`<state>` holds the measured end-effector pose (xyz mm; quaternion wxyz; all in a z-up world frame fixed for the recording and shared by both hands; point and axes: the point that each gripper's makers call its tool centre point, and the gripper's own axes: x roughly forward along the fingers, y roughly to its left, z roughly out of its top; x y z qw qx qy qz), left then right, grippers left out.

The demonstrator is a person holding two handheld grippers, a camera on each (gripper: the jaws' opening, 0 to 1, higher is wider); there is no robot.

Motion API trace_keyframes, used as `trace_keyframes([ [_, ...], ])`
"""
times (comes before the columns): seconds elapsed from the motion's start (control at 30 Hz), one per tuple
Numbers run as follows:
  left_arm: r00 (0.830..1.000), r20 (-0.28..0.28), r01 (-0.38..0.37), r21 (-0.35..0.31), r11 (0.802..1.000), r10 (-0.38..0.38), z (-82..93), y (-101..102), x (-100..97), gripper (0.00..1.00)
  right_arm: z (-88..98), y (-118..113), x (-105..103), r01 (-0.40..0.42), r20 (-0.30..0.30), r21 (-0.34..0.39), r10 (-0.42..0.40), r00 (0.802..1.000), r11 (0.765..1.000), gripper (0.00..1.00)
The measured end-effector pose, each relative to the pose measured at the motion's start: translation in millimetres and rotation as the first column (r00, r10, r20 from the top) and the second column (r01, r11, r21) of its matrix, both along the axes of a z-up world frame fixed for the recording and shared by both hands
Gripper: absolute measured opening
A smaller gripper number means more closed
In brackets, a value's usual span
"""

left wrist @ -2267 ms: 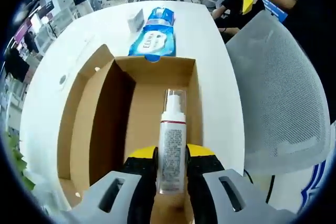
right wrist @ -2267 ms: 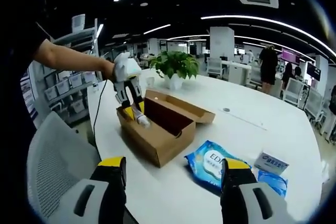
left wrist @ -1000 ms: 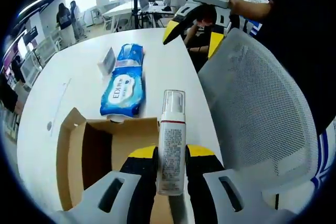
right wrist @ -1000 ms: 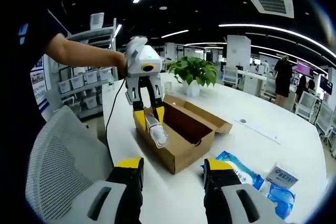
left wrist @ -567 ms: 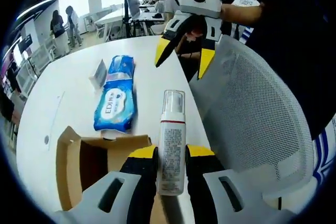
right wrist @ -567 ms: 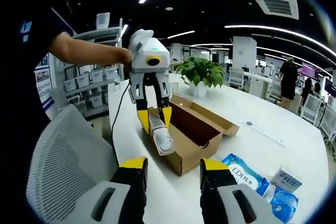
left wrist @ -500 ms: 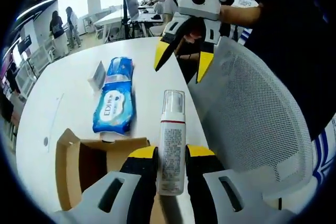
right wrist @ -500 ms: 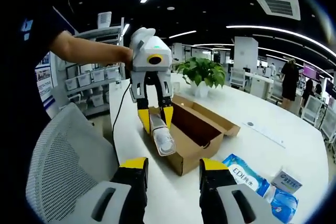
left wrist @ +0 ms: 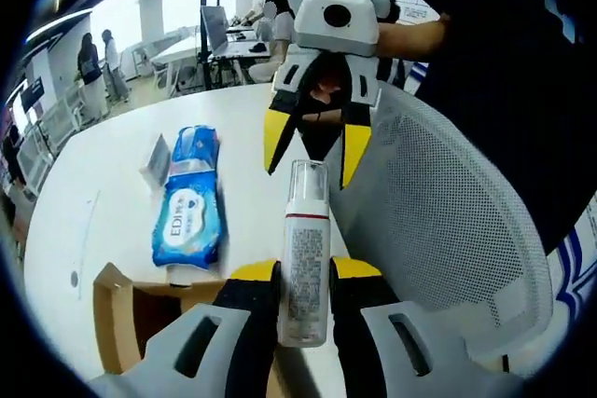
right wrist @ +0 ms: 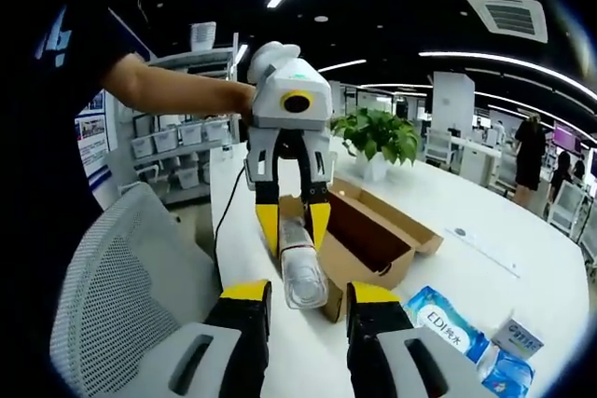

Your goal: Operate the shoe box by opening the lid, removing the specified soft item, and placing it in the target area until the item is outside and the box remains undamaged.

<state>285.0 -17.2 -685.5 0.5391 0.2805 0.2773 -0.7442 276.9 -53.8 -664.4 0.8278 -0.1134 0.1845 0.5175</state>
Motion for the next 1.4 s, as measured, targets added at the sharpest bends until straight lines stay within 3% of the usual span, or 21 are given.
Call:
trace_keyframes([
  [0.33,0.999,-0.024,0.035,-0.052,0.998,-0.036,4.5,-9.2,-8.4,0.19,0.3,8.0,-6.3,-0.044,0.011,0.001,0.044,0.999,0.999,0.19],
  [0.87,0.999,-0.018,0.044,-0.086,0.995,-0.045,4.7,-14.9,-11.0,0.19,3.2,9.1,-5.8,-0.048,0.032,0.004,0.047,0.998,0.999,0.16],
  [1.4,1.0,0.025,-0.015,-0.086,0.996,0.017,-3.3,-19.9,-3.8,0.22,-0.3,6.4,0.3,-0.016,0.018,-0.038,0.016,1.0,0.999,0.15],
])
